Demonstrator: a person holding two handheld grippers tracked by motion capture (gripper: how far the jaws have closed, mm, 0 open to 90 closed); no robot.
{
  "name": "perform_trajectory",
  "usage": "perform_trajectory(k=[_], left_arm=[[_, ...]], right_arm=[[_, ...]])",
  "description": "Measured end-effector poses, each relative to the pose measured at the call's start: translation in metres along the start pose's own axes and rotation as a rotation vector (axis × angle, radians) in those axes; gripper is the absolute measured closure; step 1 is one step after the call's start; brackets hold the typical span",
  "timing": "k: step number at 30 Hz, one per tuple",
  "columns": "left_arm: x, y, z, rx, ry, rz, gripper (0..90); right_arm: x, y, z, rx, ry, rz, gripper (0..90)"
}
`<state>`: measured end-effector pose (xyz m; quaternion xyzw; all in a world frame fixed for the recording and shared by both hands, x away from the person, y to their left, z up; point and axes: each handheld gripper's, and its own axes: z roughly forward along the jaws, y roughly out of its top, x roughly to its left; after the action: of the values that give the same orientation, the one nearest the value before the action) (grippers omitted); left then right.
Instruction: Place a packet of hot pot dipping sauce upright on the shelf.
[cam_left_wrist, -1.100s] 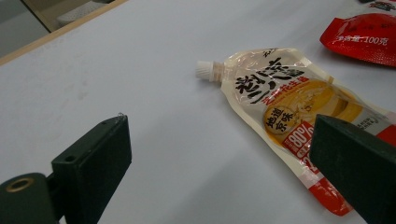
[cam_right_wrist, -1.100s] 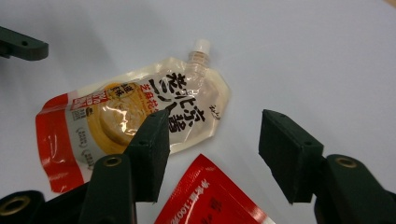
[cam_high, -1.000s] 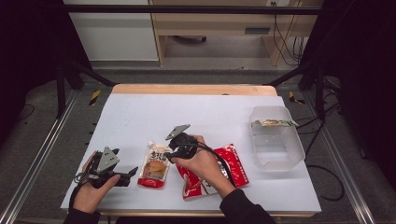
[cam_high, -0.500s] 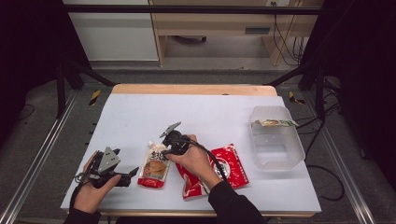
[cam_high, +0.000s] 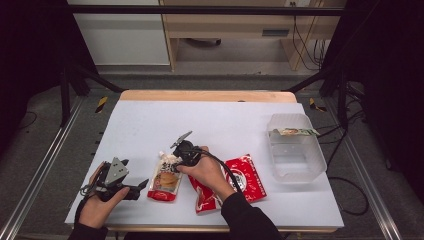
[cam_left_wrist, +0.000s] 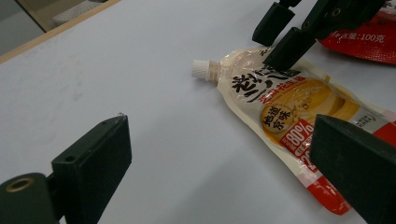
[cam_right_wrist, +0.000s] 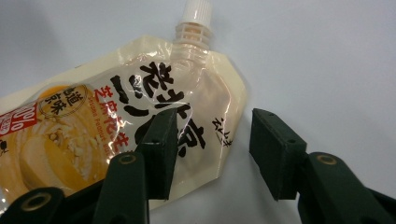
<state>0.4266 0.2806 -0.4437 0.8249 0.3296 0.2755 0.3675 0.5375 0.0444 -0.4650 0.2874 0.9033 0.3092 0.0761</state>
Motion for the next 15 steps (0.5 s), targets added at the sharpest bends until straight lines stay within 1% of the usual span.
perform_trajectory(k=[2,4,7,15], left_arm=[[-0.0001,0.0000,0.0003,0.001,0.000,0.002,5.5],[-0.0002,0.0002,0.0004,0.002,-0.002,0.002,5.5],[-0.0003,0.0001,0.0005,0.001,-0.002,0.002,5.5],[-0.0003,0.0002,0.0006,0.000,-0.002,0.002,5.5]], right_arm=[[0.0003,0.0000,0.0001,0.003,0.005,-0.004,56.7],[0.0012,0.0000,0.0000,0.007,0.011,0.001,59.3],[0.0026,0.0002,-0.0001,0.011,0.007,0.000,61.5],[0.0064,-0.0004,-0.0019,0.023,-0.008,-0.020,74.0]])
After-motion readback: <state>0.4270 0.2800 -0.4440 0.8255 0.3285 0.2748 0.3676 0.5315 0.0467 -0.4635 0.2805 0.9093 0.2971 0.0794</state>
